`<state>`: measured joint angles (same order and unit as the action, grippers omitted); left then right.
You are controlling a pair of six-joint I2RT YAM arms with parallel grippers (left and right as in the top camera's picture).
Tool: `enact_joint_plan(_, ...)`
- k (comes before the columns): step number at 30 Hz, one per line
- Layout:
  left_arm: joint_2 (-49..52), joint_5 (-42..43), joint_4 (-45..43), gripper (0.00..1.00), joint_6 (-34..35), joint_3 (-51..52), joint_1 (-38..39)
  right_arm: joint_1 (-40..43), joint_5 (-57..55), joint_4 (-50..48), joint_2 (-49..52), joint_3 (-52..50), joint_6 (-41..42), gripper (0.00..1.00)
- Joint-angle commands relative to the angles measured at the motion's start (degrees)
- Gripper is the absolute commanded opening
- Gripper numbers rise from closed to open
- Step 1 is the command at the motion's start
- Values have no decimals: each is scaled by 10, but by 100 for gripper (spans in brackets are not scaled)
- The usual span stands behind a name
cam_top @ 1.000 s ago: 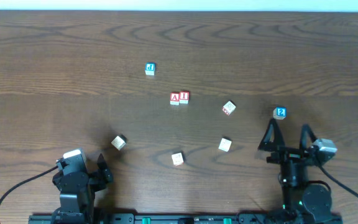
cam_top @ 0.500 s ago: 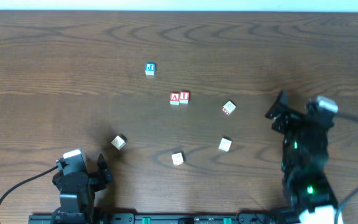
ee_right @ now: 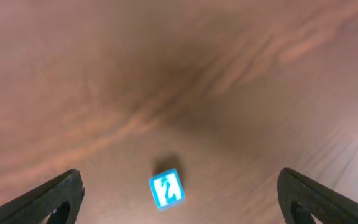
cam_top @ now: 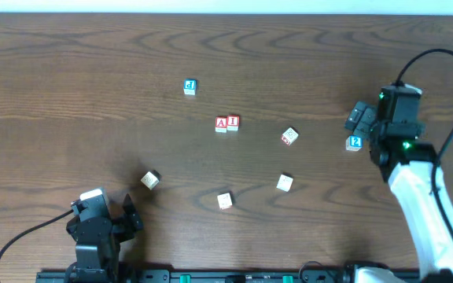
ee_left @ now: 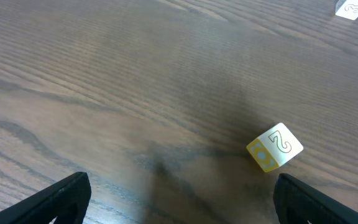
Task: Spell out Ai2
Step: 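Move the right gripper over the blue '2' block and lower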
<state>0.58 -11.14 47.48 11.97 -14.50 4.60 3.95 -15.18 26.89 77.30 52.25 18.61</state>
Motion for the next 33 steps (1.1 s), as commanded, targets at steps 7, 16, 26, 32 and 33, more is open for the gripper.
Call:
enact_joint_plan(7,-3,-10,20,95,-4,3,-2,53,144,54,75,28,-60,99)
enact_joint_plan(16,-3,-10,20,95,-4,3,-2,58,134,192,168,142,-134,99)
enact_joint_plan(26,-3,-10,20,95,-4,3,-2,54,128,248,246,194,-192,99)
enact_joint_plan(32,-3,-10,20,95,-4,3,-2,53,128,252,247,194,-200,99)
enact_joint_plan(33,-3,-10,20,95,-4,3,-2,53,128,252,247,194,-200,99)
